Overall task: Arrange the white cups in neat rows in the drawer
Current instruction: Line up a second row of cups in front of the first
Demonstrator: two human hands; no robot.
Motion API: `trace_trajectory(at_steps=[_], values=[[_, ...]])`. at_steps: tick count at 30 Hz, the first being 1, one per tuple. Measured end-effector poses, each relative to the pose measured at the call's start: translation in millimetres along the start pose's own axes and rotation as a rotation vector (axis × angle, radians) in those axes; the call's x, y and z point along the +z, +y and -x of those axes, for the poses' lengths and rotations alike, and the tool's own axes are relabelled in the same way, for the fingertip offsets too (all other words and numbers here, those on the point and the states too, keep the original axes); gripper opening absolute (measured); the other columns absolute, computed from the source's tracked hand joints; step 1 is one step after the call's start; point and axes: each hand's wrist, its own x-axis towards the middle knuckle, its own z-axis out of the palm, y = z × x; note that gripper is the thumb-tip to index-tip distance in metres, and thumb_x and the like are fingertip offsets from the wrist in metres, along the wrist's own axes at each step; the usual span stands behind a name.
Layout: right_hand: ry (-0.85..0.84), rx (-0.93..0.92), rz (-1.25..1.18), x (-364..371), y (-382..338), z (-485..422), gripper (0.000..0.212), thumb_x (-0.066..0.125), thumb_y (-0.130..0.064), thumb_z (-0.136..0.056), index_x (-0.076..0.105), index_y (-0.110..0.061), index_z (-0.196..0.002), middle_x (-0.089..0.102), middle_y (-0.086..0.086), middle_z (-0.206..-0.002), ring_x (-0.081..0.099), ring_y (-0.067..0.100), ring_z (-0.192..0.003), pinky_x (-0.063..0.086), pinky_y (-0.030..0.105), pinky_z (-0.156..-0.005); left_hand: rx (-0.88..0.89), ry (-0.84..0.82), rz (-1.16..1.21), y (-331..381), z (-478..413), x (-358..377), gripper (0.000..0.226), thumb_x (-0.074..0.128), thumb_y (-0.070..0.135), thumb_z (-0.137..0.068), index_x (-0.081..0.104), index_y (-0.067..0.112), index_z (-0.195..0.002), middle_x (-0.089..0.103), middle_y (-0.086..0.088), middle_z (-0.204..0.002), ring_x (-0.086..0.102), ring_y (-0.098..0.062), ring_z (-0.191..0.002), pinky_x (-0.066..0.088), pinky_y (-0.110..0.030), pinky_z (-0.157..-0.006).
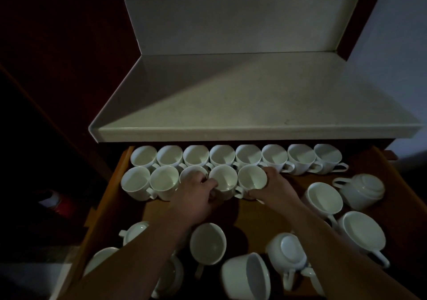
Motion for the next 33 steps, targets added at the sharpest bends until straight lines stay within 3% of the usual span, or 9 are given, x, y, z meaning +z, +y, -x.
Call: trace_trajectory(at_steps=[5, 9, 15, 18, 19, 21, 26, 29, 33], values=[[0.002, -0.013, 0.009, 0, -1, 0, 0.074, 0.090, -0.041, -0.064, 0.053, -0.031, -0.126, 0.064, -0.017, -0.101, 0.058, 0.000, -0.089, 0.044, 0.024, -0.065, -0.037, -0.001, -0.022, 4, -8, 0, 0.037, 0.054, 0.052, -0.090, 0.059, 0.029, -0.118, 0.047, -0.001, -0.117, 0.050, -0.023, -0.111, 0.053, -0.040, -0.084], [0.002, -0.018, 0.000, -1, -5, 6, 0.059, 0.089, -0.027, -0.072, 0.048, -0.035, -0.114, 0.059, -0.019, -0.094, 0.055, -0.002, -0.083, 0.043, 0.023, -0.064, -0.012, 0.048, -0.041, 4, -7, 0, 0.036, 0.056, 0.053, -0.093, 0.062, 0.028, -0.117, 0.051, -0.002, -0.115, 0.050, -0.022, -0.111, 0.046, -0.033, -0.081], [-0.014, 0.037, 0.032, -6, -14, 14, 0.072, 0.090, -0.036, -0.066, 0.048, -0.029, -0.125, 0.062, -0.011, -0.107, 0.062, 0.014, -0.099, 0.055, 0.039, -0.082, 0.016, 0.060, -0.145, 11, -7, -10, 0.049, 0.050, 0.064, -0.087, 0.061, 0.030, -0.121, 0.048, -0.002, -0.116, 0.048, -0.026, -0.111, 0.040, -0.038, -0.098], [0.000, 0.038, 0.071, -22, -20, 20, 0.062, 0.082, -0.039, -0.070, 0.048, -0.032, -0.122, 0.067, -0.008, -0.113, 0.067, 0.016, -0.100, 0.058, 0.039, -0.080, 0.026, 0.105, -0.102, 28, -11, -23, 0.055, 0.056, 0.068, -0.085, 0.056, 0.033, -0.126, 0.047, -0.003, -0.119, 0.047, -0.025, -0.110, 0.043, -0.040, -0.093], [0.005, 0.050, 0.069, -32, -20, 21, 0.061, 0.079, -0.040, -0.071, 0.053, -0.031, -0.125, 0.070, -0.008, -0.111, 0.069, 0.016, -0.097, 0.059, 0.040, -0.081, 0.046, 0.118, -0.087, 35, -15, -28, 0.054, 0.057, 0.066, -0.085, 0.057, 0.032, -0.127, 0.048, -0.004, -0.120, 0.047, -0.026, -0.111, 0.044, -0.040, -0.093], [0.021, 0.062, 0.113, -55, -20, 26, 0.043, 0.074, -0.043, -0.073, 0.063, -0.030, -0.112, 0.074, -0.008, -0.099, 0.071, 0.013, -0.089, 0.060, 0.041, -0.083, 0.092, 0.102, -0.016, 55, -25, -38, 0.048, 0.059, 0.060, -0.088, 0.060, 0.029, -0.125, 0.050, -0.005, -0.121, 0.051, -0.027, -0.110, 0.046, -0.038, -0.091], [0.105, 0.062, 0.329, -127, 6, 45, 0.016, 0.071, -0.045, -0.087, 0.070, -0.029, -0.091, 0.071, -0.008, -0.085, 0.066, 0.007, -0.079, 0.054, 0.030, -0.072, 0.209, -0.080, 0.174, 123, -41, -44, 0.032, 0.061, 0.046, -0.091, 0.065, 0.023, -0.113, 0.057, -0.001, -0.118, 0.062, -0.023, -0.099, 0.050, -0.034, -0.078], [0.087, 0.092, 0.394, -167, 33, 54, 0.023, 0.067, -0.047, -0.089, 0.070, -0.026, -0.100, 0.067, -0.011, -0.095, 0.065, 0.010, -0.090, 0.048, 0.025, -0.075, 0.279, -0.165, 0.197, 168, -42, -32, 0.036, 0.066, 0.046, -0.086, 0.064, 0.022, -0.113, 0.057, -0.004, -0.119, 0.060, -0.025, -0.104, 0.051, -0.038, -0.084], [0.094, 0.095, 0.352, -215, 66, 64, 0.014, 0.069, -0.032, -0.094, 0.064, -0.029, -0.107, 0.057, -0.013, -0.092, 0.054, 0.002, -0.082, 0.040, 0.018, -0.063, 0.243, -0.186, 0.216, 223, -56, -4, 0.044, 0.062, 0.056, -0.078, 0.059, 0.030, -0.114, 0.058, -0.005, -0.120, 0.059, -0.026, -0.109, 0.052, -0.041, -0.087]])
